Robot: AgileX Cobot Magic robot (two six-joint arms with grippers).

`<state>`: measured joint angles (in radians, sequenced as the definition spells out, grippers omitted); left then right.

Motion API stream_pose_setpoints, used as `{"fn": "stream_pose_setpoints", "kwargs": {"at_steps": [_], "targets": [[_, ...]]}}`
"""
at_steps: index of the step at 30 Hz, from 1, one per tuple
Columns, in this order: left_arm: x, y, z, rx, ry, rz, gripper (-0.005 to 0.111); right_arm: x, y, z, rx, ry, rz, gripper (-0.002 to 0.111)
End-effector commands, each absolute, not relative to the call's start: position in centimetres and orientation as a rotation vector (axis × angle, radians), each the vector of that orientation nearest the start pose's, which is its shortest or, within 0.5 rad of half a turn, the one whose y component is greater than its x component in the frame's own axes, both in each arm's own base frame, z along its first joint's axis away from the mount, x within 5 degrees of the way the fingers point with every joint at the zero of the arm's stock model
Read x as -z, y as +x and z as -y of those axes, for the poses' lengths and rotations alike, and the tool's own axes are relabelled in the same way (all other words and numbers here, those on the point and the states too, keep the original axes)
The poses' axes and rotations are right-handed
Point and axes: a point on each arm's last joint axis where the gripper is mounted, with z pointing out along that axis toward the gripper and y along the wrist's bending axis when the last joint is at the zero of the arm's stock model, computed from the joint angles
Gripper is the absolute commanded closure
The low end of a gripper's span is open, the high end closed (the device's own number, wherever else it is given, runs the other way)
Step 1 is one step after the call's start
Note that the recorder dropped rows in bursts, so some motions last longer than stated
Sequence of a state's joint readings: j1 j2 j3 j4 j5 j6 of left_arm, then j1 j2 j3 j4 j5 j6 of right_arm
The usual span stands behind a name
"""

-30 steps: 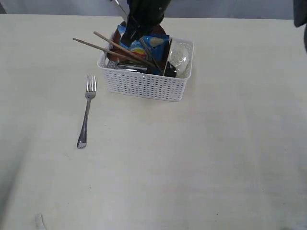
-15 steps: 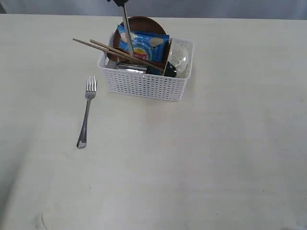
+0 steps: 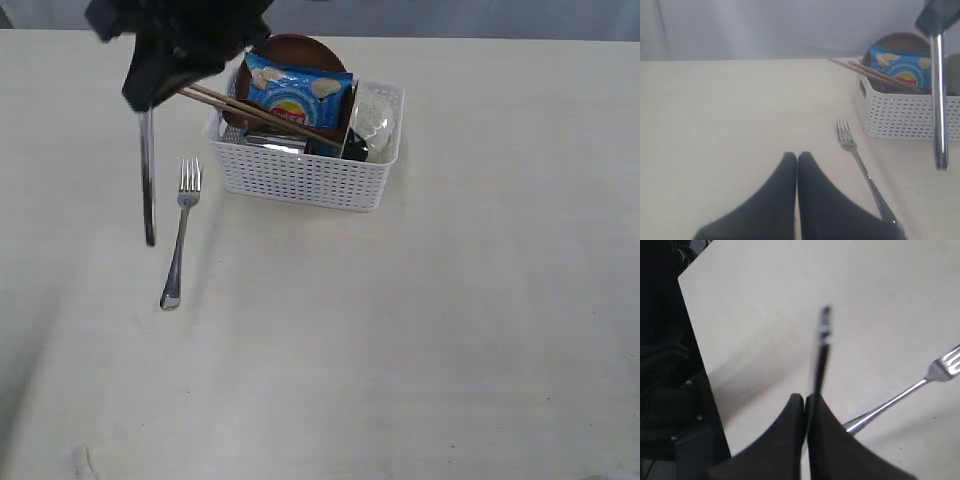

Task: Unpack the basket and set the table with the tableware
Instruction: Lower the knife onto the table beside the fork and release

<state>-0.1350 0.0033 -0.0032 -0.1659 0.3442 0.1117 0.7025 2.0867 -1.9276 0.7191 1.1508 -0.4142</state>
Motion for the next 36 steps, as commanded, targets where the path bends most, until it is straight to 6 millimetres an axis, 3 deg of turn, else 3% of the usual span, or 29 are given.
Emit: {"fn": "stream_pose_setpoints", "kwargs": {"at_steps": [1, 6, 13, 24, 31, 36], "targets": [[-18.3, 5.2, 1.3, 0.183, 0.128, -1.821, 0.107, -24.7, 30.2, -37.3, -1.090, -1.218, -2.492, 0.109], [-18.3, 5.2, 1.3, 0.183, 0.128, -1.821, 0.107, -20.4, 31.0, -39.1, -1.124, -1.115, -2.539, 0.109], [-18.3, 5.2, 1.3, 0.183, 0.128, -1.821, 0.107, -15.7, 32.3, -39.5, -1.105, -1.035, -2.608, 0.109], [-18.3, 5.2, 1.3, 0.184, 0.126, -1.821, 0.107, -12.9, 33.2, -39.8, -1.064, -0.887, -2.658, 0.109], [-18.3, 5.2, 1.3, 0.184, 0.126, -1.821, 0.107, -12.8, 33.7, -39.9, -1.068, -0.699, -2.691, 0.109], [-18.3, 5.2, 1.3, 0.184, 0.126, -1.821, 0.107, -13.2, 33.2, -40.3, -1.078, -0.713, -2.692, 0.109]]}}
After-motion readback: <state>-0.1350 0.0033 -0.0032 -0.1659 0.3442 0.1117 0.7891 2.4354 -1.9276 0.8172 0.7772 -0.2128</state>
